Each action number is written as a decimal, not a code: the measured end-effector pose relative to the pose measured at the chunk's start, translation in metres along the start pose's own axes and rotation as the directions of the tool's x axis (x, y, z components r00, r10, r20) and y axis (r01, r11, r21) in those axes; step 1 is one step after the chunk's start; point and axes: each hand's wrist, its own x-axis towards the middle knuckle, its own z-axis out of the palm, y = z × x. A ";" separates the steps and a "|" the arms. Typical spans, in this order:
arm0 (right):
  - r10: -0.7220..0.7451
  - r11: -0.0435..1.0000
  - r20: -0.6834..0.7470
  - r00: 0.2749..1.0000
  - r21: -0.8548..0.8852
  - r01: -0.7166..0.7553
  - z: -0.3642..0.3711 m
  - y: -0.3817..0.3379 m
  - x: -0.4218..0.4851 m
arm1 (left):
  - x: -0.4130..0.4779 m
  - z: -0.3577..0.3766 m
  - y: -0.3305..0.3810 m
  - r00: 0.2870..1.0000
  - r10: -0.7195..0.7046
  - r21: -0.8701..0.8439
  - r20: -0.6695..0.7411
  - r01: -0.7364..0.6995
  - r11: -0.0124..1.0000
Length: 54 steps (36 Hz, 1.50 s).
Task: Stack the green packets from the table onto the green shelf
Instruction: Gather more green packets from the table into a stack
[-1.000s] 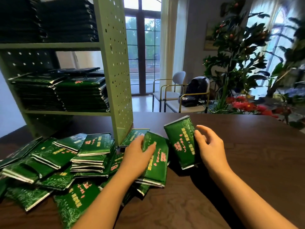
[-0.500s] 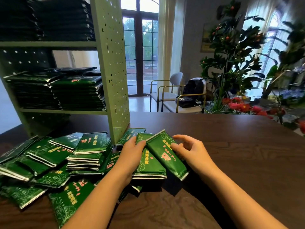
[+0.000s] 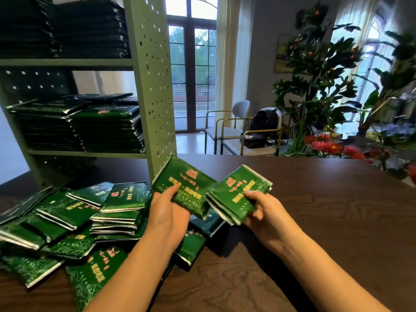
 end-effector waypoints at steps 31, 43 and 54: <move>-0.459 0.708 0.150 0.876 -0.534 0.463 -0.005 -0.009 -0.004 | -0.041 0.011 -0.015 0.788 -0.428 0.617 0.442 0.078 0.783; -0.389 0.572 0.339 0.857 -0.640 0.513 -0.001 0.015 -0.004 | -0.028 0.010 -0.021 0.913 -0.197 0.502 0.358 -0.010 0.865; -0.296 -0.056 0.080 0.952 -0.996 0.066 -0.052 -0.014 0.023 | -0.011 0.001 0.005 0.979 -0.185 0.375 0.084 0.141 0.916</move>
